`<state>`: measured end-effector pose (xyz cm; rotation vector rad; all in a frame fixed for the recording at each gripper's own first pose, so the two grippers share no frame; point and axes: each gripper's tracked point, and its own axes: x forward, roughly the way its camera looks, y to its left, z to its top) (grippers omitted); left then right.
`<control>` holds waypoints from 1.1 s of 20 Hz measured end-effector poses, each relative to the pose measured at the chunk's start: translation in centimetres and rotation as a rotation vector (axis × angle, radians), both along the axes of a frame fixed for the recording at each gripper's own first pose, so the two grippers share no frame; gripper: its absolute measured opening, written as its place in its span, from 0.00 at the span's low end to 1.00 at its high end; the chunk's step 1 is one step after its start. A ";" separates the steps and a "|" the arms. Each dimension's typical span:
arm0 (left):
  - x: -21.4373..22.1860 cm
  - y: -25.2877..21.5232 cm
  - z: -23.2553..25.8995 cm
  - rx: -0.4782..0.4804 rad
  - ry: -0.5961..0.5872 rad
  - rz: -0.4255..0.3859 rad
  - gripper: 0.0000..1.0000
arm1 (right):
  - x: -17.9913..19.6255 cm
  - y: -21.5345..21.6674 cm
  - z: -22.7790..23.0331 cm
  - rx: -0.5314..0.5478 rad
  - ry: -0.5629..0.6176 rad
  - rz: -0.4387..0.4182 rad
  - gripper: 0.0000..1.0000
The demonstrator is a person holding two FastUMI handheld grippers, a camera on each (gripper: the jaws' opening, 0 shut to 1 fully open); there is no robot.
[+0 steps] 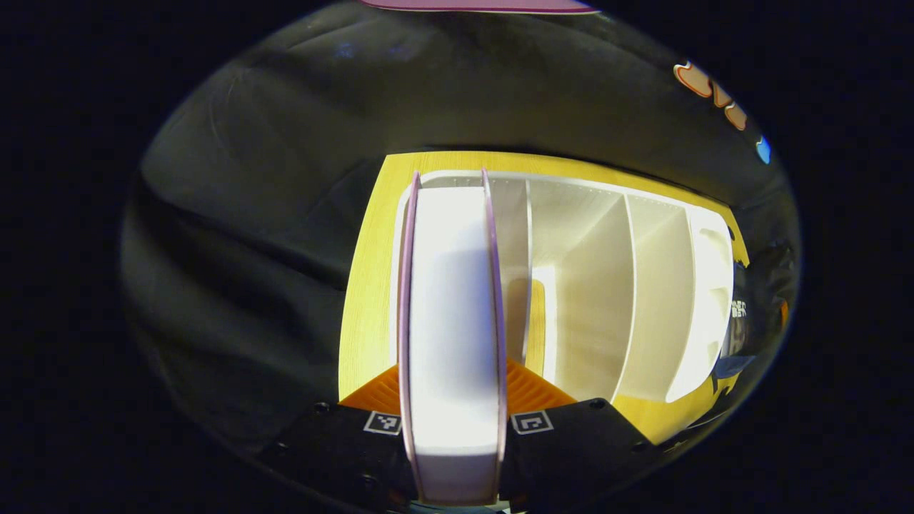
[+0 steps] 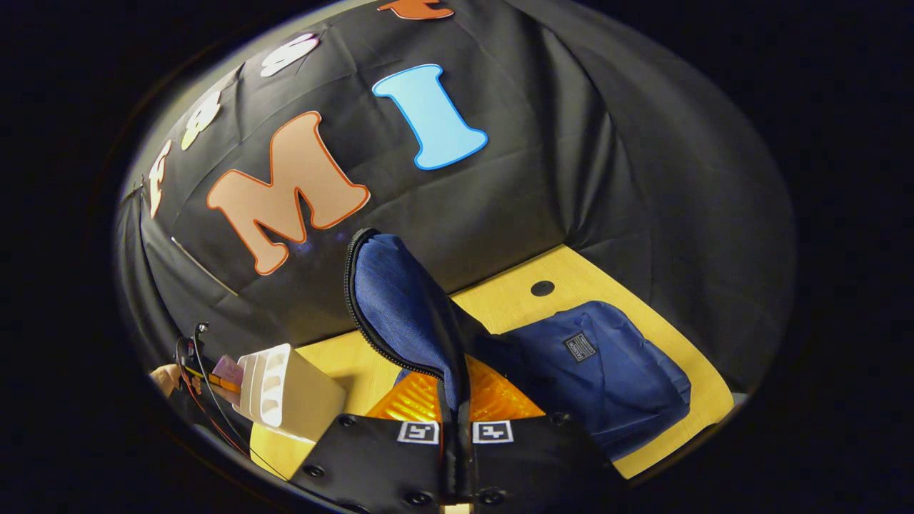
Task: Open the schoolbag, grab two books from the bookshelf and put them into the schoolbag.
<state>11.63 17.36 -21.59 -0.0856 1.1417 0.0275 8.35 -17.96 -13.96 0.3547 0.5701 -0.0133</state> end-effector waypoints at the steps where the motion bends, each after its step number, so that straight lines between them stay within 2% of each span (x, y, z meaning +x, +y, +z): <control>1: -0.3 0.2 0.2 0.007 0.006 0.002 0.40 | 0.1 0.0 0.1 0.001 -0.002 -0.001 0.05; 4: -0.7 0.3 1.3 0.000 -0.004 0.004 0.40 | -0.1 0.1 -0.1 0.002 -0.002 0.001 0.05; 11: -1.1 1.3 4.6 -0.093 -0.064 0.110 0.40 | -0.2 0.2 -0.1 0.016 -0.008 -0.001 0.05; 19: -1.3 2.1 8.3 -0.136 -0.157 0.147 0.40 | -0.2 0.4 0.0 0.034 -0.015 -0.008 0.05; 22: -1.4 2.5 9.9 -0.182 -0.197 0.175 0.39 | -0.4 0.2 0.1 0.039 -0.016 -0.010 0.05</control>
